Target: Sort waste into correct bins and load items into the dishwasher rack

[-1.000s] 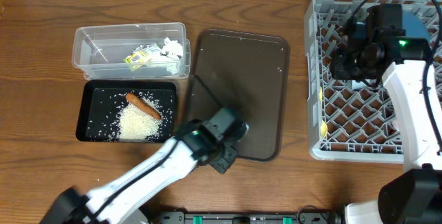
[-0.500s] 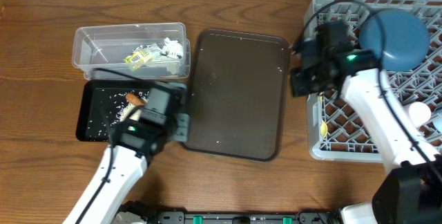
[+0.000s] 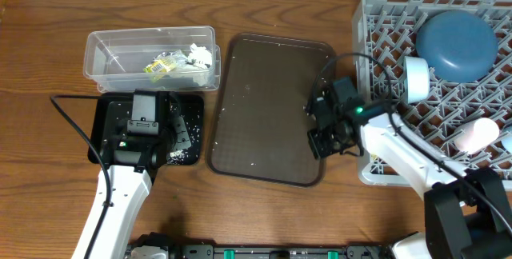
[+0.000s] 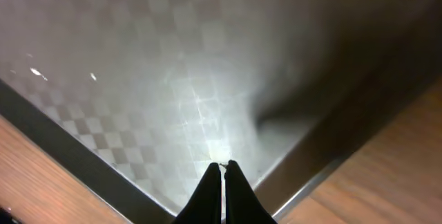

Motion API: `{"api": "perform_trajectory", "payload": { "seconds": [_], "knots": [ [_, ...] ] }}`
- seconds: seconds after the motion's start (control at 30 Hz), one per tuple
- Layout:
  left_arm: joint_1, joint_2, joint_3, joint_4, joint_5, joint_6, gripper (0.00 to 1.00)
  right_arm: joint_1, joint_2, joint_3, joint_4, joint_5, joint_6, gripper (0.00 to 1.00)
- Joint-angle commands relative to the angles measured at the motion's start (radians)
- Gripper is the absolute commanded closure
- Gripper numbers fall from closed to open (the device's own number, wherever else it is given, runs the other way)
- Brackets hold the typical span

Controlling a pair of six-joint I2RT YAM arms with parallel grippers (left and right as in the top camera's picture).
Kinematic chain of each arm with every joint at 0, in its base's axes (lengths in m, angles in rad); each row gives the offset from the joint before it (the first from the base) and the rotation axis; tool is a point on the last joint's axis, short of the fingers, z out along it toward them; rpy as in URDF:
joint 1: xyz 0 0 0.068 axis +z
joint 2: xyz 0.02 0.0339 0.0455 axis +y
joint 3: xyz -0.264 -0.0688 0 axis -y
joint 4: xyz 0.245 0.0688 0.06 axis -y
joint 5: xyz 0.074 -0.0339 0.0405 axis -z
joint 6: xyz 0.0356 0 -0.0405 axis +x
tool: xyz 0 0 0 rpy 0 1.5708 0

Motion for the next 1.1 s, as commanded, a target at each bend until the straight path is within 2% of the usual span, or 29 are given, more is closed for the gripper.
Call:
{"api": "perform_trajectory", "payload": {
  "seconds": [0.0,0.2,0.57,0.97,1.07],
  "knots": [
    [0.005,-0.003,0.018,0.000,-0.016,-0.014,0.69,0.019,-0.021,-0.048,0.031,-0.026,0.040,0.98],
    [0.005,-0.003,0.018,-0.001,-0.016,-0.014,0.69,0.021,-0.021,-0.076,0.024,0.010,0.058,0.99],
    [0.005,-0.003,0.017,-0.001,-0.015,-0.014,0.68,0.021,-0.021,-0.077,-0.031,0.189,0.191,0.99],
    [0.005,-0.003,0.017,0.000,-0.016,-0.014,0.68,0.021,-0.021,-0.077,-0.021,0.200,0.195,0.99],
    [0.005,-0.003,0.017,-0.001,-0.016,-0.014,0.61,0.021,-0.021,-0.077,-0.013,0.222,0.195,0.99]
  ]
}}
